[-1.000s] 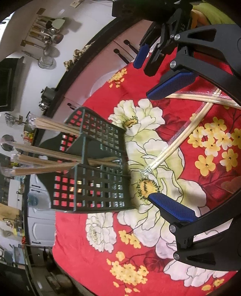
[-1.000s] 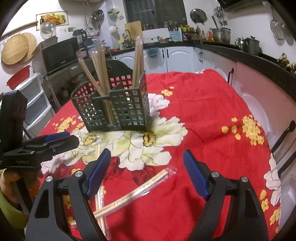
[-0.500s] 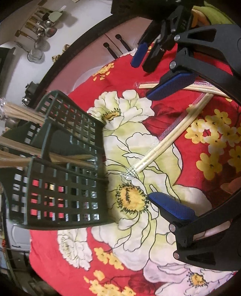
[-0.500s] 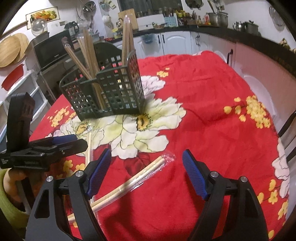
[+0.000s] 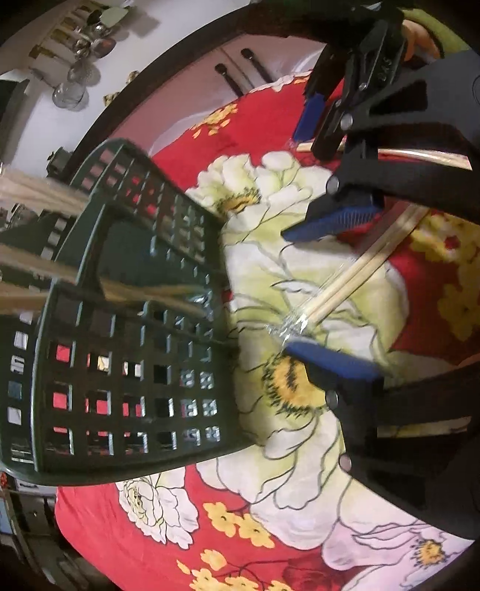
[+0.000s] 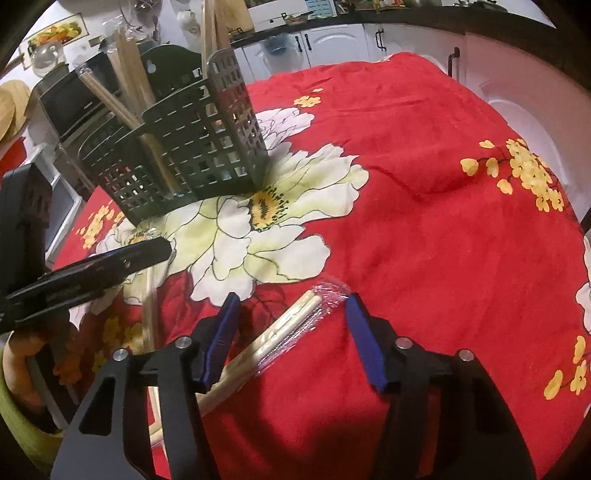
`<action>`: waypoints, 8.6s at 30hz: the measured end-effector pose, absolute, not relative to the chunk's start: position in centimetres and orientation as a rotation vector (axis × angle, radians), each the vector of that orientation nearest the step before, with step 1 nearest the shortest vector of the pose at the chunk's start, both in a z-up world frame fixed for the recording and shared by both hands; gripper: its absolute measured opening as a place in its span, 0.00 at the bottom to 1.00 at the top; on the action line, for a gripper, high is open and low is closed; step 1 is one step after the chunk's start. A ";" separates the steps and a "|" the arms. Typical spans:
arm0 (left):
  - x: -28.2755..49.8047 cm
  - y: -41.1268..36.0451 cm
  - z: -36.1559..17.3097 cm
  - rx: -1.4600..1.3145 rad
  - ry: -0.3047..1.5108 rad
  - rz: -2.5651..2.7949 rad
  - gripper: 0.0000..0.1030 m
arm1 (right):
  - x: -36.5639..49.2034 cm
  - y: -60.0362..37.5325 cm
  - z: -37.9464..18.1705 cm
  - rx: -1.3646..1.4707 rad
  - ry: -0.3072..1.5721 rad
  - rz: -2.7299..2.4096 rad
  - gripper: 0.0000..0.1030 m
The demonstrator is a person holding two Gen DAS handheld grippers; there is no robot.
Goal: Organize utensils
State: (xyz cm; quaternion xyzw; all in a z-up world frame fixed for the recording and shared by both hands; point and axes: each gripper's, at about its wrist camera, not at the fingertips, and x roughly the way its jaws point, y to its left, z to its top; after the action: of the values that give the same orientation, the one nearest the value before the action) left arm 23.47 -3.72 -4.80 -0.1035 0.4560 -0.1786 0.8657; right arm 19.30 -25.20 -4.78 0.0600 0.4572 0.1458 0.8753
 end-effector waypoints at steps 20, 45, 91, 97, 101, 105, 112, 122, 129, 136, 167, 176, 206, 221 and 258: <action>24.1 -2.8 -5.2 -0.204 0.941 -0.336 0.09 | 21.3 -25.8 -4.8 0.123 0.973 0.264 0.14; 19.5 1.7 8.8 -0.282 0.626 -0.457 0.02 | 17.1 -20.7 10.0 0.039 0.597 0.522 0.04; 24.1 3.4 18.5 -0.181 0.290 -0.269 0.02 | 25.5 -19.5 18.3 0.053 0.261 0.445 0.04; 24.6 2.9 16.6 -0.178 0.337 -0.274 0.02 | 25.7 -19.0 16.8 0.053 0.298 0.442 0.05; 24.9 2.9 15.5 -0.179 0.372 -0.272 0.05 | 25.4 -19.0 16.1 0.052 0.311 0.429 0.07; 24.7 3.2 14.9 -0.180 0.390 -0.267 0.26 | 24.9 -19.2 16.0 0.055 0.305 0.423 0.28; 23.8 4.0 14.7 -0.201 0.402 -0.257 0.50 | 23.5 -19.8 16.0 0.042 0.297 0.404 0.46; 20.8 4.8 15.6 -0.232 0.375 -0.254 0.90 | 21.3 -20.9 15.4 0.047 0.308 0.395 0.69; 18.9 4.7 15.9 -0.234 0.380 -0.260 0.90 | 19.3 -21.4 15.3 0.063 0.300 0.416 0.80; 16.8 3.3 15.1 -0.207 0.402 -0.272 0.90 | 16.9 -21.7 14.9 0.068 0.300 0.433 0.90; 12.0 1.6 4.2 -0.189 0.585 -0.201 0.90 | 12.4 -21.7 3.8 0.028 0.491 0.377 0.94; 10.4 -0.1 2.2 -0.132 0.527 -0.168 0.90 | 10.3 -22.1 1.9 -0.005 0.363 0.286 0.94; 7.8 -1.5 1.5 -0.110 0.335 -0.117 0.90 | 6.9 -22.9 1.2 0.015 0.152 0.226 0.94; 7.7 -1.3 1.4 -0.115 0.332 -0.112 0.90 | 7.0 -22.9 1.2 0.016 0.153 0.226 0.94; 7.7 -1.2 1.4 -0.119 0.331 -0.111 0.90 | 7.0 -23.0 1.2 0.016 0.151 0.226 0.94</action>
State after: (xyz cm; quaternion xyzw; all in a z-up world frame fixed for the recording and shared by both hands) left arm 7.73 -1.22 1.38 -0.0590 0.1647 -0.0552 0.9830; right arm 6.95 -22.96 1.20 0.0081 0.0752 0.1127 0.9907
